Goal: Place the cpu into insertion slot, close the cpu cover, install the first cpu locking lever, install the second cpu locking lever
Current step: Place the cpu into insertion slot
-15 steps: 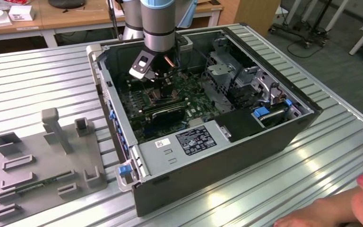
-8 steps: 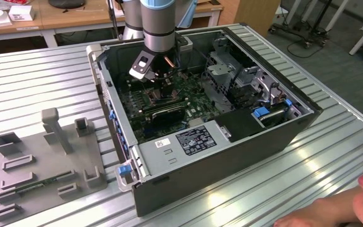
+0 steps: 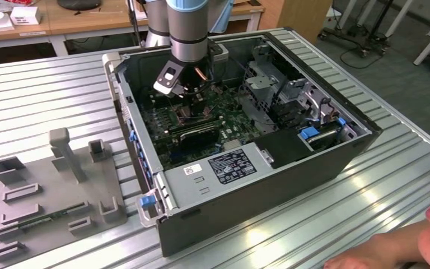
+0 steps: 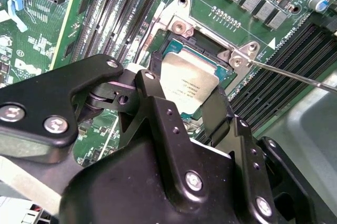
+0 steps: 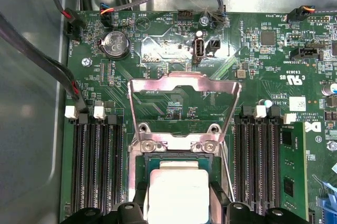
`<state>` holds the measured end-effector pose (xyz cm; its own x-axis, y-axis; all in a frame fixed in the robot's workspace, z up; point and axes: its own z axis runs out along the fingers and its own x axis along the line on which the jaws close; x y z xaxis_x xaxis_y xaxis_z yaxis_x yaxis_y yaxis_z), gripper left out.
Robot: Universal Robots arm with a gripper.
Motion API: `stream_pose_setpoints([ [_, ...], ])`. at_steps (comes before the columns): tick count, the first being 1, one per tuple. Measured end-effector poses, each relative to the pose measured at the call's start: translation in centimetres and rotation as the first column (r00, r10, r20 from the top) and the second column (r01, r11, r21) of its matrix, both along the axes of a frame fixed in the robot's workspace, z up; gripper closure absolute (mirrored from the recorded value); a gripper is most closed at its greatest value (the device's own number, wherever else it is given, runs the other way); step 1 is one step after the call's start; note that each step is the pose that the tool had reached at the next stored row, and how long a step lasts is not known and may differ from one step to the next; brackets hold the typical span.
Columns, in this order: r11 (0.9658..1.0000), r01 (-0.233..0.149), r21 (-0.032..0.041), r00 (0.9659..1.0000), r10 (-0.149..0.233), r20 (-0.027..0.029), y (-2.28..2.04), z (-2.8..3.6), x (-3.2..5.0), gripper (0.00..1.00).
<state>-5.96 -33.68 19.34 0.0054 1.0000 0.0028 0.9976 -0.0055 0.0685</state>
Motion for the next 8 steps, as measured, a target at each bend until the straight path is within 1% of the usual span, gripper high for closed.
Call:
stream_pose_setpoints([
  [8, 1.0000, 0.000, 0.0002, 1.0000, 0.000, 0.0000, 0.01, -0.04, 0.02, 0.45],
])
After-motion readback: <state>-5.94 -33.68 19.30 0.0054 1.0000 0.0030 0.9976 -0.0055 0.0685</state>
